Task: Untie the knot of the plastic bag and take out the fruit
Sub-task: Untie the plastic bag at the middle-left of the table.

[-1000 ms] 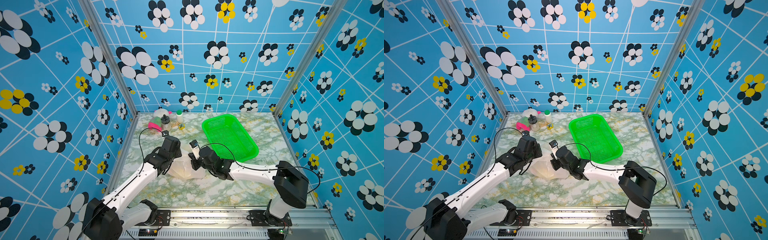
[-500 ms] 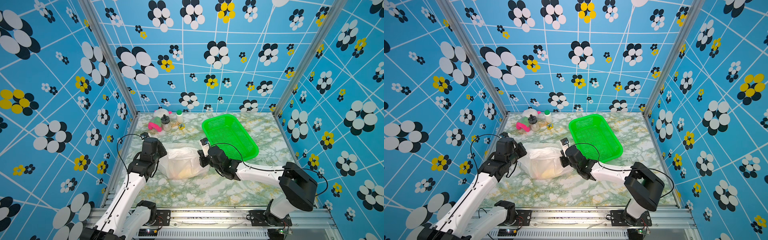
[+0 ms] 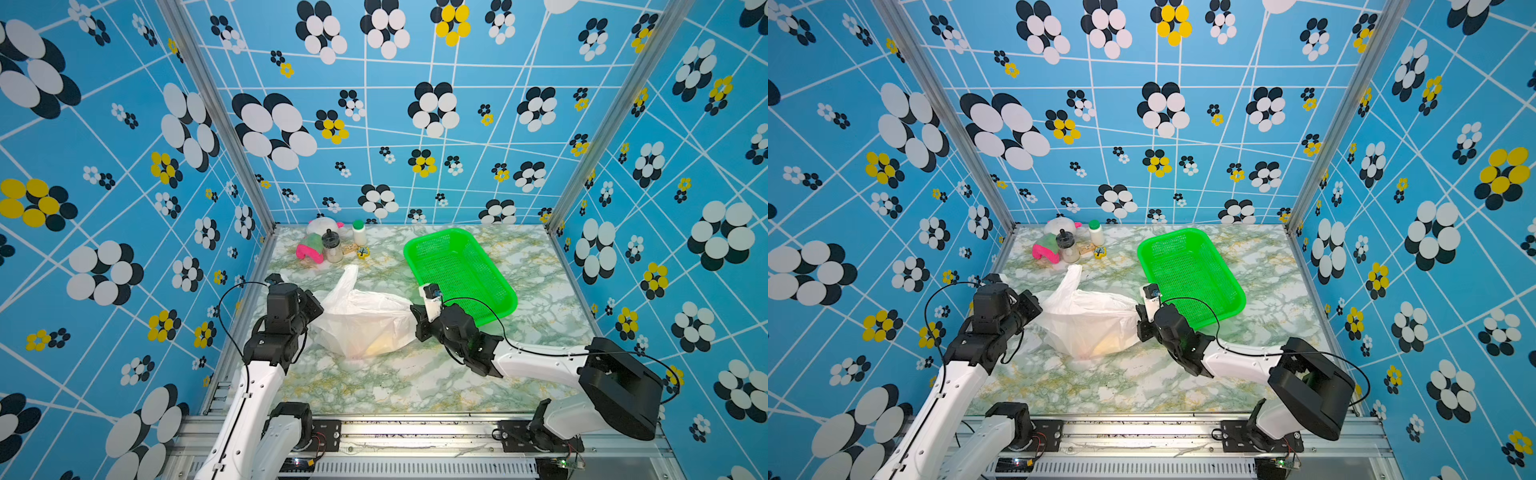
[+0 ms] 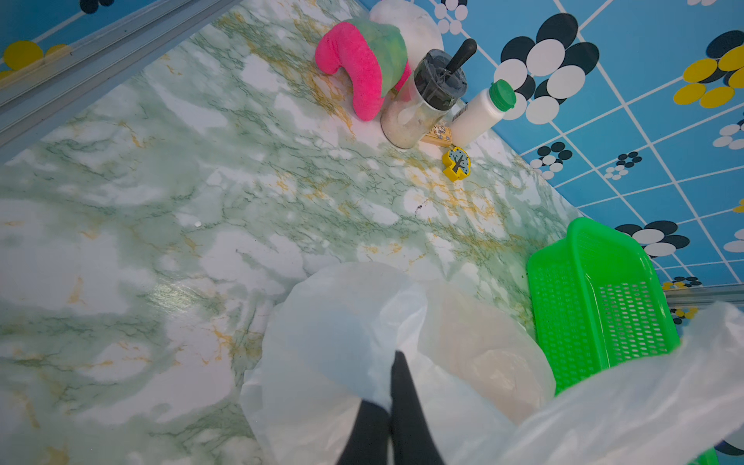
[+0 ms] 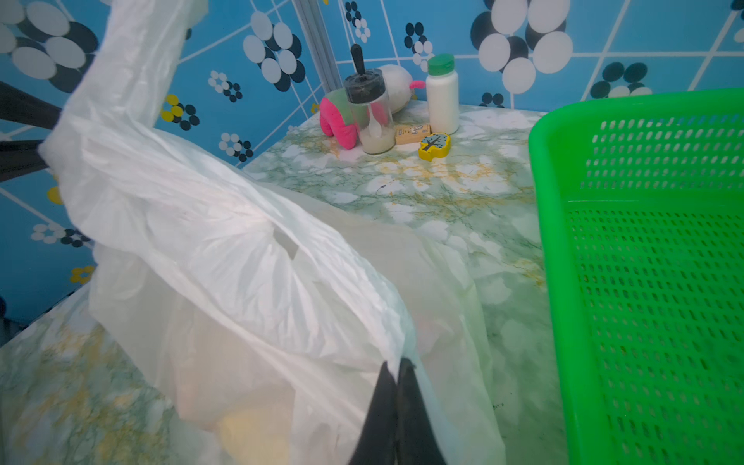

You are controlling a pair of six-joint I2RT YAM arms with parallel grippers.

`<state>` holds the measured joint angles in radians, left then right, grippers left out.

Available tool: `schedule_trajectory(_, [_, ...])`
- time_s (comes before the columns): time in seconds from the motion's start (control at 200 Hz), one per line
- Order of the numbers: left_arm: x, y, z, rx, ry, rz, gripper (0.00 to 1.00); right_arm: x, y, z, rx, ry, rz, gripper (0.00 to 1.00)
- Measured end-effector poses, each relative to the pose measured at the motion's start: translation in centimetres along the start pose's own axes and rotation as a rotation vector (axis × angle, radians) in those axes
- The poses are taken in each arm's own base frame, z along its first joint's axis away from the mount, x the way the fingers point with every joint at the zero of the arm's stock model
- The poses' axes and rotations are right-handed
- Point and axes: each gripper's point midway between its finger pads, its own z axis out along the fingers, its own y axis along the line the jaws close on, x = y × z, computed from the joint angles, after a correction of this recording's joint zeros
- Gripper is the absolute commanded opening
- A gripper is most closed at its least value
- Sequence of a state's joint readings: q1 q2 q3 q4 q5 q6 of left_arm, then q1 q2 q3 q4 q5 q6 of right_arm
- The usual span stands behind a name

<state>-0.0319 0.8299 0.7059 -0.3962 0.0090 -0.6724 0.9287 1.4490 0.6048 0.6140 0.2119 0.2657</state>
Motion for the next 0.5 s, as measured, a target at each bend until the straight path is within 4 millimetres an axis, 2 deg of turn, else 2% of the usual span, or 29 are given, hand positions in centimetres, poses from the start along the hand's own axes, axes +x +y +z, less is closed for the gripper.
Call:
schedule_trajectory(0.065, [0.0,0.0,0.0,0.002,0.002,-0.002,0.0,0.2,0.8,-0.6,-0.045,-0.016,-0.019,0.29])
schedule_trajectory(0.15, [0.0,-0.2,0.0,0.012,0.003,-0.003,0.0,0.2,1.7,-1.4,-0.088,-0.035,-0.047,0.67])
schedule_trajectory(0.215, [0.0,-0.5,0.0,0.028,0.006,-0.003,0.0,-0.4,2.1,-1.7,-0.101,-0.052,-0.065,0.85])
schedule_trajectory(0.325, [0.0,-1.3,0.0,0.068,0.01,0.009,0.0,-2.3,2.6,-1.2,-0.084,-0.046,-0.1,0.93])
schedule_trajectory(0.435, [0.3,-2.4,-0.1,0.11,0.022,0.032,0.0,-6.9,4.3,0.3,-0.092,-0.07,-0.122,0.96])
schedule_trajectory(0.5, [0.6,-2.7,-0.1,0.12,0.029,0.045,0.0,-8.9,5.4,0.6,-0.122,-0.096,-0.133,0.96])
